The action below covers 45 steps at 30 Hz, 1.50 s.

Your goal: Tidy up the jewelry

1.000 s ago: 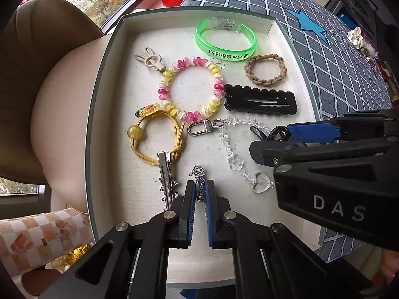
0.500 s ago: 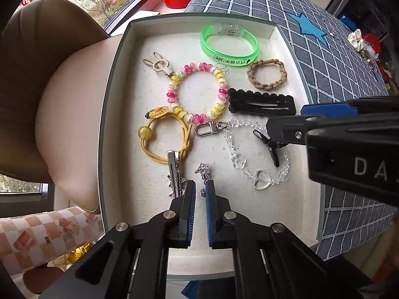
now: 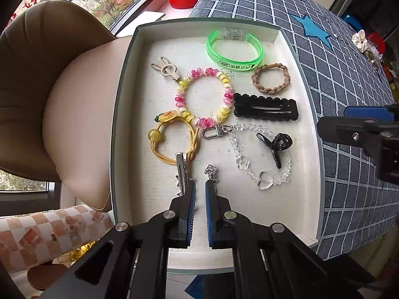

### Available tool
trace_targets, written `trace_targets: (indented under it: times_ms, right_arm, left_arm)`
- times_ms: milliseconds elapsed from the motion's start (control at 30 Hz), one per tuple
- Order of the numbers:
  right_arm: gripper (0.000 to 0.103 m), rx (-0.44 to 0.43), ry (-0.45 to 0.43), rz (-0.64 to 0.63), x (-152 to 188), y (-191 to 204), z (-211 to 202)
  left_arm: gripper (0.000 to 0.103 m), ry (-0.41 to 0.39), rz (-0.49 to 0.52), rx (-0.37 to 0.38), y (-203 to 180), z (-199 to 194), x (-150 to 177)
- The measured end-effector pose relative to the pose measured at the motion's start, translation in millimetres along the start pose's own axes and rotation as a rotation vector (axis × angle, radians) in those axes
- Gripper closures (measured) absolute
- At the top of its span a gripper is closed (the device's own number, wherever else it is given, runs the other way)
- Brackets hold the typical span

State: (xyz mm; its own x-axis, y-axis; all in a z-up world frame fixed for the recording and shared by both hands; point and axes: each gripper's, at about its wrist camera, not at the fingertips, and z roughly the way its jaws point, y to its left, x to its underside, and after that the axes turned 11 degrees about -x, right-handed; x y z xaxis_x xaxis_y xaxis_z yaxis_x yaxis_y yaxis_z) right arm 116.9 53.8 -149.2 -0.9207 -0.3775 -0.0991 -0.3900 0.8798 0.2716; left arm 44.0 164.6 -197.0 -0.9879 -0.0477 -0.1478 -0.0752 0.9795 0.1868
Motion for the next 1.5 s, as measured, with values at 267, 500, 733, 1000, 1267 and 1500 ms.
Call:
trace_targets:
  times_ms: [267,500,733,1000,1267,1500]
  right_arm:
    - [0.046,0.000,-0.012,0.033,14,-10,-11]
    - [0.046,0.004,-0.017,0.049,21,-15,-16]
    - [0.046,0.005,-0.020,0.053,26,-14,-18]
    - [0.030,0.002,-0.020,0.024,28,-1,-23]
    - [0.020,-0.002,-0.026,-0.036,28,15,-39]
    - [0.016,0.009,-0.067,-0.111,27,35,-63]
  left_arm:
    - [0.088,0.000,0.004,0.002,-2,-5,-2]
    - [0.048,-0.011,0.000,-0.003,-1,-9,-3]
    - [0.000,-0.064,-0.026,-0.033,3,-23,-1]
    - [0.000,-0.068,-0.059,-0.080,12,-39,1]
    - [0.000,-0.058,-0.073,-0.063,24,-64,8]
    - [0.000,-0.088,-0.083,-0.092,36,-95,10]
